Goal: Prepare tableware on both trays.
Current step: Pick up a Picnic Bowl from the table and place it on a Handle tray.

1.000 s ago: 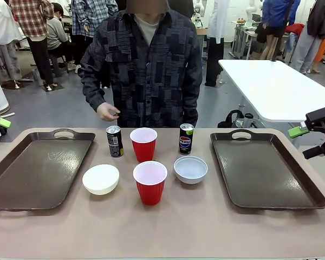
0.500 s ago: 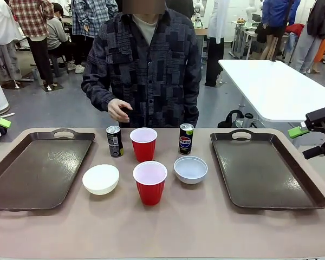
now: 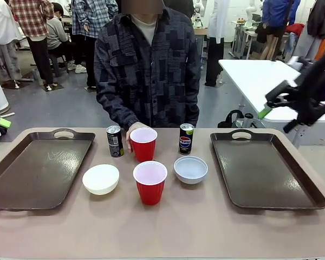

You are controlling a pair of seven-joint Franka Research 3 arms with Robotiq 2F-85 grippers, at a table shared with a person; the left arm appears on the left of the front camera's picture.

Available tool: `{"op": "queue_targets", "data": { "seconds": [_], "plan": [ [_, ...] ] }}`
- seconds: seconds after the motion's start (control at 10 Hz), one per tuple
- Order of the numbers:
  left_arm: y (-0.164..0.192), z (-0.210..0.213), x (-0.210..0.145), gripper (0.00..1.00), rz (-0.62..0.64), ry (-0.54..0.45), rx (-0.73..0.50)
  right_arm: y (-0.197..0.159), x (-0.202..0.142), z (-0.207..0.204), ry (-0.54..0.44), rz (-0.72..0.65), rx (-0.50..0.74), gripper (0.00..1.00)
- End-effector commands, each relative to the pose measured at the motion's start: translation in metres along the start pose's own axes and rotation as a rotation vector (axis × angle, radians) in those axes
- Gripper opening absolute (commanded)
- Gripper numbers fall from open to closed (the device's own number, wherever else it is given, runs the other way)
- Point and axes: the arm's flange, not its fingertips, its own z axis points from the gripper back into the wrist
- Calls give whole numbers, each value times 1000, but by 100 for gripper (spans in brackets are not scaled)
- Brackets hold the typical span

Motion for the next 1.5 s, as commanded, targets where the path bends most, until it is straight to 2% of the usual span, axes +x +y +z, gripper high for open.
{"op": "queue_targets", "data": {
  "seconds": [0.0, 0.2, 0.4, 0.5, 0.6, 0.7, 1.2, 1.4],
  "plan": [
    [1, 0, 0, 100, 17, -5, -8, 28, 45, -18, 127, -35, -179, 100],
    [1, 0, 0, 100, 17, -5, -8, 78, 67, -60, 193, -20, -342, 100],
    [1, 0, 0, 100, 17, -5, -8, 107, 73, -109, 137, -23, -424, 100],
    [1, 0, 0, 100, 17, -5, -8, 109, 69, -129, 146, -16, -436, 100],
    [1, 0, 0, 100, 17, -5, -8, 107, 64, -130, 172, 15, -366, 100],
    [1, 0, 0, 100, 17, -5, -8, 111, 62, -120, 163, -1, -403, 100],
    [1, 0, 0, 100, 17, -5, -8, 110, 64, -123, 158, -2, -400, 100],
    [1, 0, 0, 100, 17, -5, -8, 125, 71, -170, 177, 47, -470, 100]
  ]
}}
